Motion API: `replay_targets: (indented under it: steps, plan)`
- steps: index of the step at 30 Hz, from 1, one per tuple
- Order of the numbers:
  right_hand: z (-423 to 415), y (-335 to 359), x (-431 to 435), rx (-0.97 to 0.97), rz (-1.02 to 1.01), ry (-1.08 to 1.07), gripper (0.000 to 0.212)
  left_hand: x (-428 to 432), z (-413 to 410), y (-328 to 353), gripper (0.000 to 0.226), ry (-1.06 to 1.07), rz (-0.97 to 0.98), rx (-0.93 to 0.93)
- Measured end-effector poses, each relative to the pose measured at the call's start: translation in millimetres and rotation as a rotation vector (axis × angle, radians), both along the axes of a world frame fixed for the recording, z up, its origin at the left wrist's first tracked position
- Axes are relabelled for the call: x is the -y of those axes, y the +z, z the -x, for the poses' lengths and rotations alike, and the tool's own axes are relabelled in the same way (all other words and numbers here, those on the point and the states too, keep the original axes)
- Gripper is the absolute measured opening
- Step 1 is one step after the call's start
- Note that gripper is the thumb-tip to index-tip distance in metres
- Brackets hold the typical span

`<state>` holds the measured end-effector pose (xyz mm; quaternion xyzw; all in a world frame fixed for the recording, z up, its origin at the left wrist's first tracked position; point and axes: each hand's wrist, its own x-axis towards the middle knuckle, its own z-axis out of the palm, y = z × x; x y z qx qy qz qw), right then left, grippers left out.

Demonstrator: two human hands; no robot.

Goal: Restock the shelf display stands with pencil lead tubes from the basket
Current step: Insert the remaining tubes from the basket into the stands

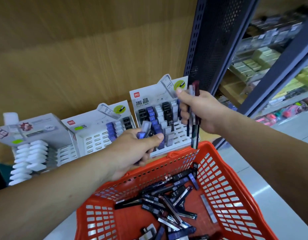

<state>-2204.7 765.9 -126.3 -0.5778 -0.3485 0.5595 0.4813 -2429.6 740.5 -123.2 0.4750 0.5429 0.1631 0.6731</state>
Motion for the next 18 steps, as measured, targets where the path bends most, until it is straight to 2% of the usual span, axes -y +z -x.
replay_targets:
  steps: [2,6,12,15,18]
  plan:
    - [3,9,3,-0.329,0.059,-0.031,0.038,2,-2,-3,0.027,0.030,-0.056,-0.016]
    - [18,17,10,-0.567,0.037,-0.026,0.052,10,-12,1,0.013,0.049,-0.121,0.019]
    - [21,23,11,-0.647,0.009,-0.095,0.041,12,-19,8,0.032,0.064,0.060,0.197]
    - [25,22,14,-0.640,-0.001,-0.065,0.038,16,-23,10,0.033,0.022,0.057,0.179]
    - [35,21,16,-0.611,0.012,-0.038,0.031,20,-29,8,0.026,0.066,0.061,0.167]
